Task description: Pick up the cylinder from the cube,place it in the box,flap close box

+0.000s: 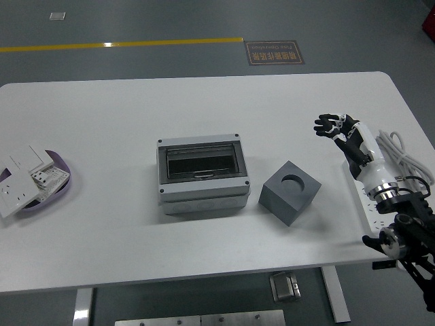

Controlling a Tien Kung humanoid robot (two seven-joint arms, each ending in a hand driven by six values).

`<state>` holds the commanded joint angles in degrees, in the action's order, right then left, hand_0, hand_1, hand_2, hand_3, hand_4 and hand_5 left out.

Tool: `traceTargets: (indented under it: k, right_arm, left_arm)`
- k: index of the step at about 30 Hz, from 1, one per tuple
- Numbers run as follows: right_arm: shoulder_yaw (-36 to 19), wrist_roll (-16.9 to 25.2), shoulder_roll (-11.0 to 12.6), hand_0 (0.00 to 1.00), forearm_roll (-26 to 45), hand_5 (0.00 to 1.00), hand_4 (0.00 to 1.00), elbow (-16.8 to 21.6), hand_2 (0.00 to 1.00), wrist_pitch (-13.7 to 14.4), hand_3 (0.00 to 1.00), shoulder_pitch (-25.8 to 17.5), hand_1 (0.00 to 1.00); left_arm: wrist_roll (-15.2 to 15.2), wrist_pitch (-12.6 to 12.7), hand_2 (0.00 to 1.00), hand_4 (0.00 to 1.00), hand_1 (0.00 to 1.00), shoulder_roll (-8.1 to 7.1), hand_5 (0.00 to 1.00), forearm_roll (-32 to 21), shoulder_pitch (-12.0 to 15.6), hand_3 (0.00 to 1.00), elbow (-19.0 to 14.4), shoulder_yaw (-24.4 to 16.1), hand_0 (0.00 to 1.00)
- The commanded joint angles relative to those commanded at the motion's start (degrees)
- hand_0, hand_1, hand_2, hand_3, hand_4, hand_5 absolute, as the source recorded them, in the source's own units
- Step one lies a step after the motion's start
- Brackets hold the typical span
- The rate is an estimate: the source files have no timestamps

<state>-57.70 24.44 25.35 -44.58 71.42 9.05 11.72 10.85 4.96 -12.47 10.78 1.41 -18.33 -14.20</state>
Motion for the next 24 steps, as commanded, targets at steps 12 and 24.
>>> traceTargets:
  k: [12, 24]
  right_arm:
    - [0.8, -0.1, -0.7, 0.701, 3.4, 0.502, 0.882, -2.1, 0.624, -1.3, 0.585, -0.6, 0.64]
    - [-1.9, 1.1, -4.2, 0.701, 5.8, 0.521, 0.897, 0.0, 0.622, -2.4, 0.584, -3.9, 0.638]
  left_arm:
    - [-0.2, 0.0, 0.629, 0.692, 0.64, 0.11, 0.249, -0.4, -0.1, 0.636, 0.0, 0.2, 0.617]
    - [-0.4, 0.0, 0.629, 0.692, 0.641, 0.27, 0.25, -0.8, 0.0, 0.636, 0.1, 0.5, 0.617]
